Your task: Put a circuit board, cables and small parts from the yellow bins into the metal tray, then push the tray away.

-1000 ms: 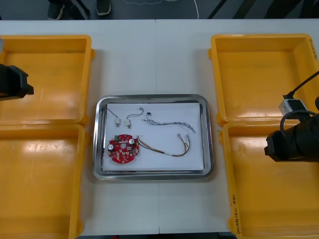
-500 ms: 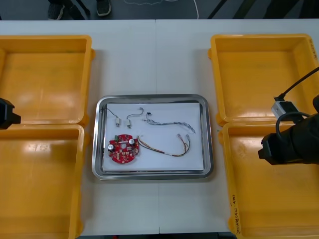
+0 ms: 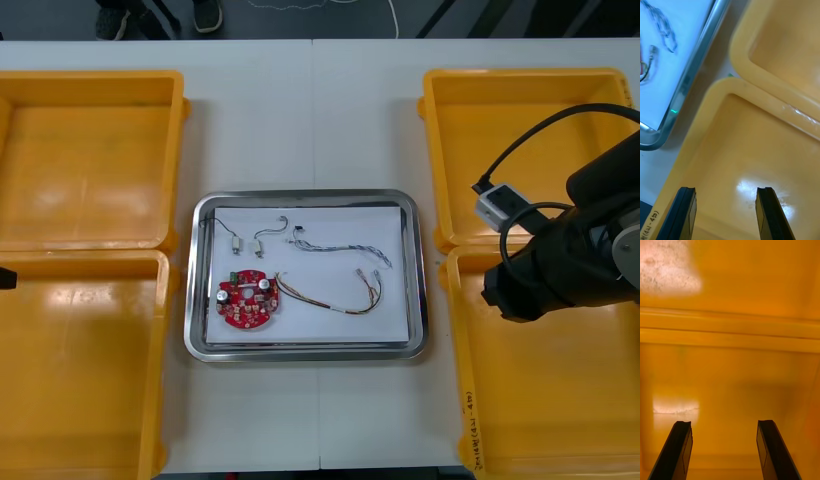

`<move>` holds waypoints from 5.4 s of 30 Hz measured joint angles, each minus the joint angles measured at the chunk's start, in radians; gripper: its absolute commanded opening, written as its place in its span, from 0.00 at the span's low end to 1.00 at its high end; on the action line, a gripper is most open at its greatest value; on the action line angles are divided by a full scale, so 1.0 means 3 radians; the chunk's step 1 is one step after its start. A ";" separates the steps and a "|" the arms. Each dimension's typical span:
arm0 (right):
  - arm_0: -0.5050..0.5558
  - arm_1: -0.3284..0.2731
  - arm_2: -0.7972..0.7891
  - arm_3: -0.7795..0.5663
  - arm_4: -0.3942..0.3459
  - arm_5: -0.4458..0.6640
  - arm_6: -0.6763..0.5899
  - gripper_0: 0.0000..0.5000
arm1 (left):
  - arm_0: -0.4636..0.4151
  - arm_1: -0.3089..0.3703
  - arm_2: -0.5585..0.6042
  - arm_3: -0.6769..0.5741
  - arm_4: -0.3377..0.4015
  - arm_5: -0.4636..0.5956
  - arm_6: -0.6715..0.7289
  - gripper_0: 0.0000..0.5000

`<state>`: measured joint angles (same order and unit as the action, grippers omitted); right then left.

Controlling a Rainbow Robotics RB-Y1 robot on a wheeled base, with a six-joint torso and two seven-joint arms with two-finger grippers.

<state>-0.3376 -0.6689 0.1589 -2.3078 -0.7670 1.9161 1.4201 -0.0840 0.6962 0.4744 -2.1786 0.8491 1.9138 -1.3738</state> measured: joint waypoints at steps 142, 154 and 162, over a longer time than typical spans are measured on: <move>-0.1496 0.1397 0.3151 0.1630 0.1411 -0.0642 0.1528 0.00 | 0.0394 0.0177 0.0086 -0.0162 0.0267 0.0000 0.0000 1.00; -0.1666 0.1399 0.2944 0.1663 0.1411 -0.0598 0.1529 0.00 | 0.0394 0.0177 0.0086 -0.0162 0.0267 0.0000 0.0000 1.00; -0.1869 0.1502 0.2841 0.1976 0.1411 -0.0605 0.1540 0.00 | 0.0394 0.0177 0.0086 -0.0162 0.0267 0.0000 0.0000 1.00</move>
<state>-0.8984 -0.2183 1.0113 -1.7150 -0.3436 1.7345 1.8822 0.0340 0.7494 0.5003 -2.2271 0.9293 1.9139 -1.3738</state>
